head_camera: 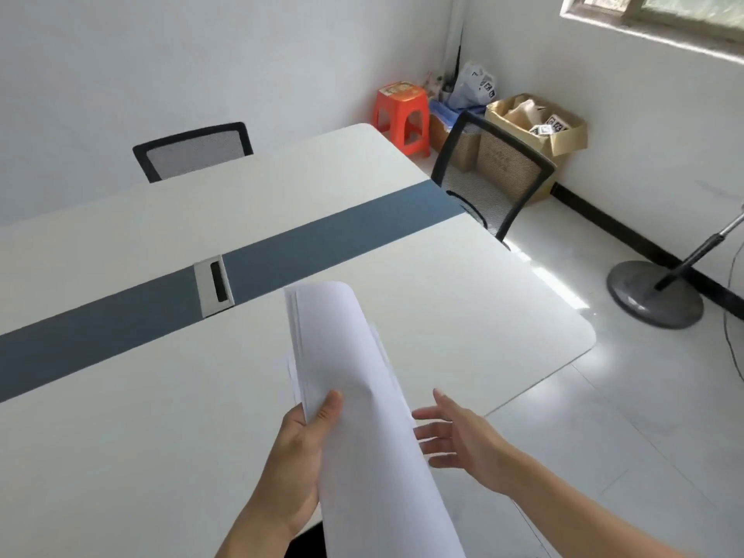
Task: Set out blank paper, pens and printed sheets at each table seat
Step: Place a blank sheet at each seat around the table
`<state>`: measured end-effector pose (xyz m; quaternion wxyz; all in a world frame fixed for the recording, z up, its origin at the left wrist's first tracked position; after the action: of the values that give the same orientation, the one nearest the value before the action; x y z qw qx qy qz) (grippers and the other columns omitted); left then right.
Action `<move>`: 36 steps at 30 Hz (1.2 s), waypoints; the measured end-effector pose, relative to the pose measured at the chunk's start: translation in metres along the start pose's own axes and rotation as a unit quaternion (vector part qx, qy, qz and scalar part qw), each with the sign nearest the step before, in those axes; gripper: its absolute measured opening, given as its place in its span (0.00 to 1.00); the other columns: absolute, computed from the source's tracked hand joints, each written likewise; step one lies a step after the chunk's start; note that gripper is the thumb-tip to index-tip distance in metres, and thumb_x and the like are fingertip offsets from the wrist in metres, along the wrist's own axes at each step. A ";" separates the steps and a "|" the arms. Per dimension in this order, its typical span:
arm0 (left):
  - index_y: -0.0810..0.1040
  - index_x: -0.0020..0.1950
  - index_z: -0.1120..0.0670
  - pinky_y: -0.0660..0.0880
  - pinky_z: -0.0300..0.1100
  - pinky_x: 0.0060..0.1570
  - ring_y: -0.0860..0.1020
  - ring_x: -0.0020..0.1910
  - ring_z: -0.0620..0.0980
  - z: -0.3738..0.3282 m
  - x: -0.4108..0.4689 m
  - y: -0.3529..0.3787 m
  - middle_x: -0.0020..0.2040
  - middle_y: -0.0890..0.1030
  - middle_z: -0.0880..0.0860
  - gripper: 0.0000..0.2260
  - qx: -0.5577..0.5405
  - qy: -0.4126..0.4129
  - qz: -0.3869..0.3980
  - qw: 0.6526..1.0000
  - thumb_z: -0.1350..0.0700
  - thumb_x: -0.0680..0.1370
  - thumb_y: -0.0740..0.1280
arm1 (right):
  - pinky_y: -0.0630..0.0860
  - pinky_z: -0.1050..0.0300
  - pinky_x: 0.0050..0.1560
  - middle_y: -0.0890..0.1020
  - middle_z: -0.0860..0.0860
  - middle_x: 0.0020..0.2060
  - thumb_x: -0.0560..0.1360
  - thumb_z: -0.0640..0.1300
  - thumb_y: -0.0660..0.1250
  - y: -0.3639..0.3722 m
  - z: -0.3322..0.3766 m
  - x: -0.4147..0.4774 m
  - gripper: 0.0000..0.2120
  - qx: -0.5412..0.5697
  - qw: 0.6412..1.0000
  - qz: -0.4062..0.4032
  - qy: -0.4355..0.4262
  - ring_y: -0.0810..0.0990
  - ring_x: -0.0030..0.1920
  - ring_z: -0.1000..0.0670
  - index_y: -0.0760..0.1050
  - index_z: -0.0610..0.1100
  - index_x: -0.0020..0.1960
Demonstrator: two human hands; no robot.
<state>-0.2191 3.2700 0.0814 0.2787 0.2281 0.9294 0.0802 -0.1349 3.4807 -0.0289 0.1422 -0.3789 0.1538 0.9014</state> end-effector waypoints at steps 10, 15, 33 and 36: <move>0.83 0.54 0.62 0.80 0.53 0.50 0.83 0.52 0.62 0.043 0.021 0.175 0.54 0.83 0.63 0.16 0.049 -0.017 0.093 0.994 0.52 0.75 0.65 | 0.75 0.44 0.54 0.80 0.33 0.59 0.68 0.55 0.76 -0.157 -0.002 -0.074 0.32 0.119 0.990 0.003 -0.074 0.79 0.53 0.38 0.75 0.32 0.61; 0.80 0.58 0.63 0.79 0.51 0.49 0.82 0.53 0.62 0.074 0.038 0.268 0.55 0.83 0.62 0.22 0.043 -0.043 0.071 0.996 0.47 0.75 0.64 | 0.80 0.39 0.55 0.84 0.36 0.52 0.68 0.44 0.75 -0.266 0.010 -0.108 0.21 0.178 0.974 -0.092 -0.109 0.84 0.51 0.36 0.77 0.31 0.54; 0.80 0.57 0.58 0.81 0.47 0.45 0.84 0.50 0.56 0.096 0.187 0.493 0.52 0.85 0.56 0.16 0.115 -0.029 0.094 0.988 0.48 0.80 0.61 | 0.80 0.49 0.45 0.86 0.39 0.47 0.74 0.37 0.71 -0.509 0.073 -0.098 0.07 0.173 0.943 -0.201 -0.201 0.85 0.44 0.41 0.83 0.36 0.50; 0.80 0.59 0.57 0.80 0.49 0.50 0.84 0.52 0.55 0.086 0.233 0.528 0.54 0.85 0.55 0.18 0.110 -0.019 0.084 0.990 0.46 0.80 0.60 | 0.79 0.52 0.41 0.86 0.41 0.41 0.75 0.37 0.70 -0.547 0.114 -0.067 0.05 0.136 0.944 -0.226 -0.198 0.84 0.38 0.44 0.83 0.36 0.45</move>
<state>-0.1437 3.8471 0.0434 0.2621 0.3361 0.9046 -0.0039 0.0413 4.0144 0.0028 0.4198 -0.1949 0.1541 0.8729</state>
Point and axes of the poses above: each hand's wrist, its own x-axis towards the middle knuckle, its own y-axis out of the palm, z = x × y, the point moved 1 cm from there along x, towards the middle knuckle
